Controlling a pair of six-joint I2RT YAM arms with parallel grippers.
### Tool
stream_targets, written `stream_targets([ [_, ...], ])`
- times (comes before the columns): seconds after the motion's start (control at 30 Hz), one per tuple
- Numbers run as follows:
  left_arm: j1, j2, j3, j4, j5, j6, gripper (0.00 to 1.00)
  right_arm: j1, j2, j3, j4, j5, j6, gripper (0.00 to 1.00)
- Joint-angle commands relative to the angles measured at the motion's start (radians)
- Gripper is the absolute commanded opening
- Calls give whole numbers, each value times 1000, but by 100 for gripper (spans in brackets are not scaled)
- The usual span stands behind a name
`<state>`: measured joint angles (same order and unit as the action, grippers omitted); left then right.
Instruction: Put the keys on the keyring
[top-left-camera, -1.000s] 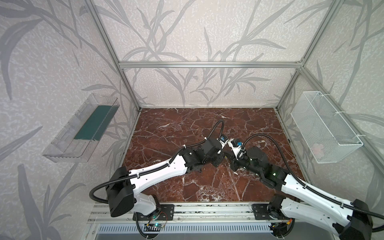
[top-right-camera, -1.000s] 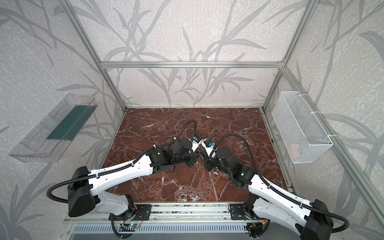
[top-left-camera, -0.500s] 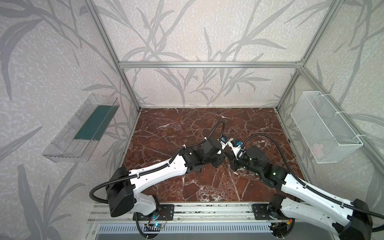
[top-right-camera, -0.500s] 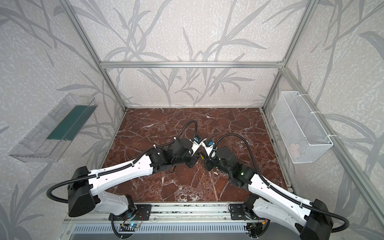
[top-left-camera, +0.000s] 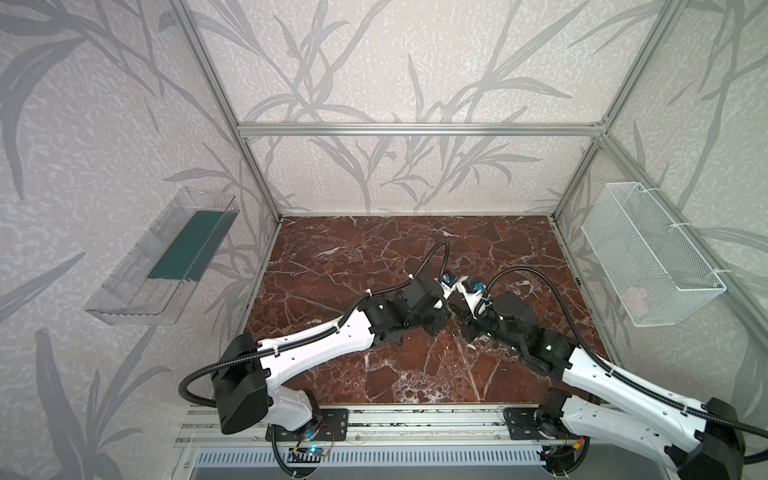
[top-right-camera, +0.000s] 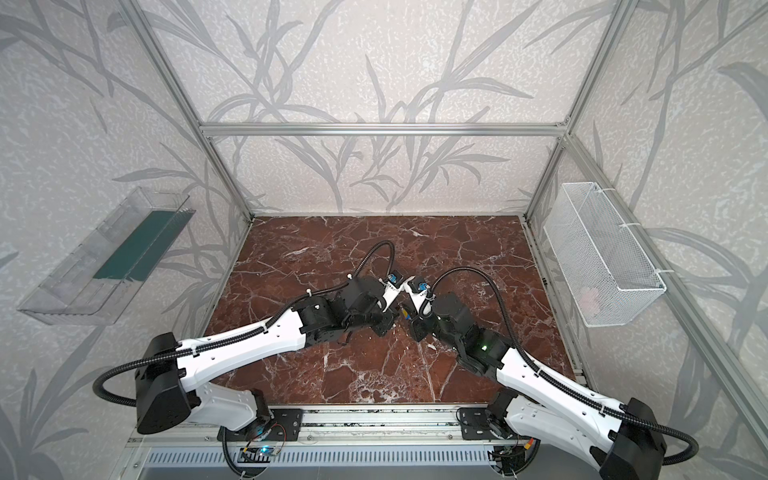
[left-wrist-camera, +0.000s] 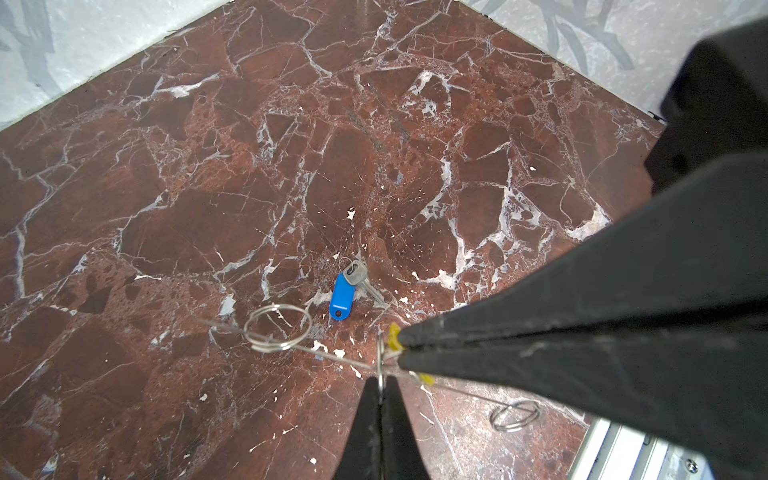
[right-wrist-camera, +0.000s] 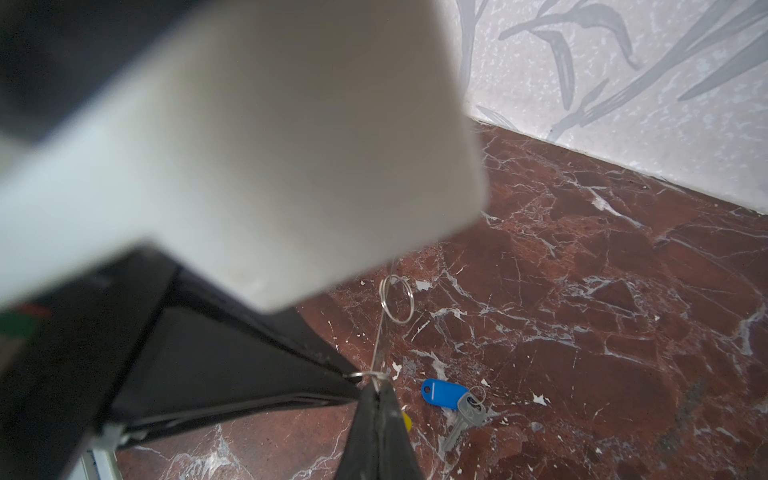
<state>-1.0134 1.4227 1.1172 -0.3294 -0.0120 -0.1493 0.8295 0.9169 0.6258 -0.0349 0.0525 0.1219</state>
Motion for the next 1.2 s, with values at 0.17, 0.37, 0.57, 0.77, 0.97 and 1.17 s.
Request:
stream_targets([
  [0.17,-10,1,1,-5,55,28,0,-4,5,44,-4,21,-5,0],
  [0.37,-17,8,1,-7,69,39,0,-4,8,45,-3,28,-2,0],
  [0.57,-27,14,4,-14,83,54,0,-4,13,54,-14,43,0,0],
  [0.77,-31,17,7,-17,87,62,0,-4,14,52,-14,46,2,0],
  [0.97,-37,12,6,-10,91,70,0,-4,23,56,-19,46,0,0],
  [1.17,-47,10,2,0,96,79,0,-4,27,55,-16,47,3,0],
])
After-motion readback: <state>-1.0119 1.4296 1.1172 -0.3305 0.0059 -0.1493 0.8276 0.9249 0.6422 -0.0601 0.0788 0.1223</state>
